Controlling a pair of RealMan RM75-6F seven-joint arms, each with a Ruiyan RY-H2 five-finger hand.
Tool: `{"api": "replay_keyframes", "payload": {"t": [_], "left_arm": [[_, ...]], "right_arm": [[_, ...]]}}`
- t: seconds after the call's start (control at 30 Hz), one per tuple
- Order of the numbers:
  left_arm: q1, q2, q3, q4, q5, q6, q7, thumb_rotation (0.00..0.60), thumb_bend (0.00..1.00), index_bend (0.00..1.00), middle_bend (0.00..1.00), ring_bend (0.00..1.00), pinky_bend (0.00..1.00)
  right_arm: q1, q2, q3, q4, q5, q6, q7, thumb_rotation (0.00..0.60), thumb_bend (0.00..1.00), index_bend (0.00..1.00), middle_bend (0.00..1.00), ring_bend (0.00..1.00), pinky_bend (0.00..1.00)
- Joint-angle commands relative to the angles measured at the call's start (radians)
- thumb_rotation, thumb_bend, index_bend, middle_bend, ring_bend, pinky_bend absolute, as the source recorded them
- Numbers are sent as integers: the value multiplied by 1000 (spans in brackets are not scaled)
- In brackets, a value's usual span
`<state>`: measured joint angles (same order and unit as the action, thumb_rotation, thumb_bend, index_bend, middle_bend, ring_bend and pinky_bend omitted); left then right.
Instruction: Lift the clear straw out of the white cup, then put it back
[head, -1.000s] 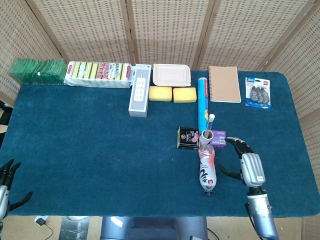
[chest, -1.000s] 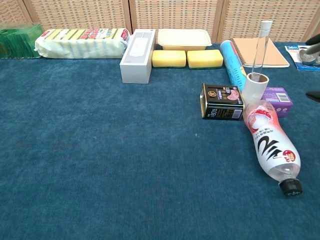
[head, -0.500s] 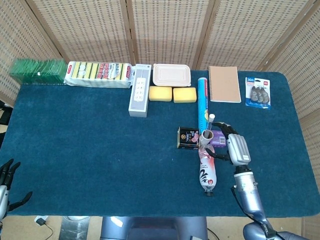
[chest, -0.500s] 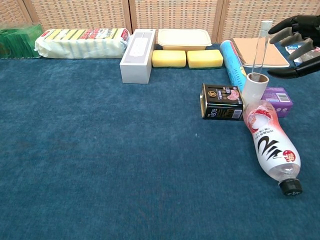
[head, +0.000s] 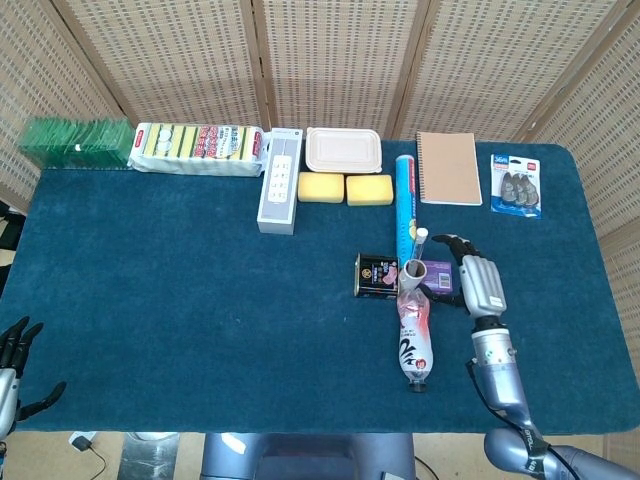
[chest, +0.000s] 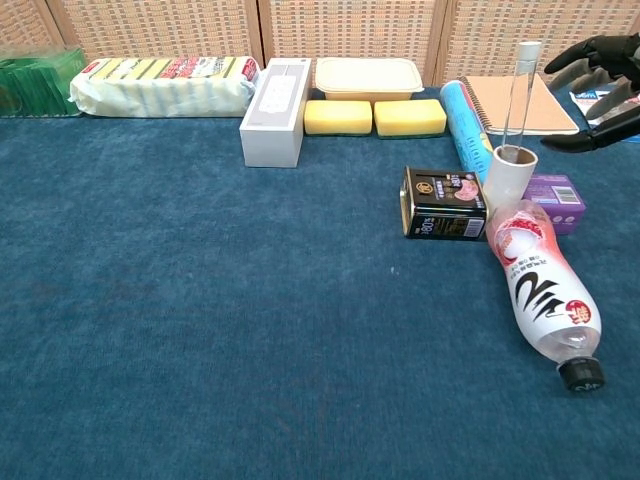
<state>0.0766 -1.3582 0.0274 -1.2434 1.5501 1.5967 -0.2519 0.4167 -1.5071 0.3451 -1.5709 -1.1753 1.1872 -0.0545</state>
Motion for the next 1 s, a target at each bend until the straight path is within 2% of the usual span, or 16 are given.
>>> {"api": "replay_keyframes", "payload": {"t": [0.03, 1.0], "left_arm": [[0, 1, 0, -2, 1, 0, 2, 600, 194, 68, 2, 0, 149], [3, 8, -4, -10, 0, 3, -4, 600, 195, 67, 2, 0, 149]], "right_arm": [[12, -2, 2, 13, 17, -13, -4, 553, 249, 224, 252, 217, 291], [110, -81, 2, 38, 110, -23, -113, 554, 251, 293, 307, 266, 315]]}}
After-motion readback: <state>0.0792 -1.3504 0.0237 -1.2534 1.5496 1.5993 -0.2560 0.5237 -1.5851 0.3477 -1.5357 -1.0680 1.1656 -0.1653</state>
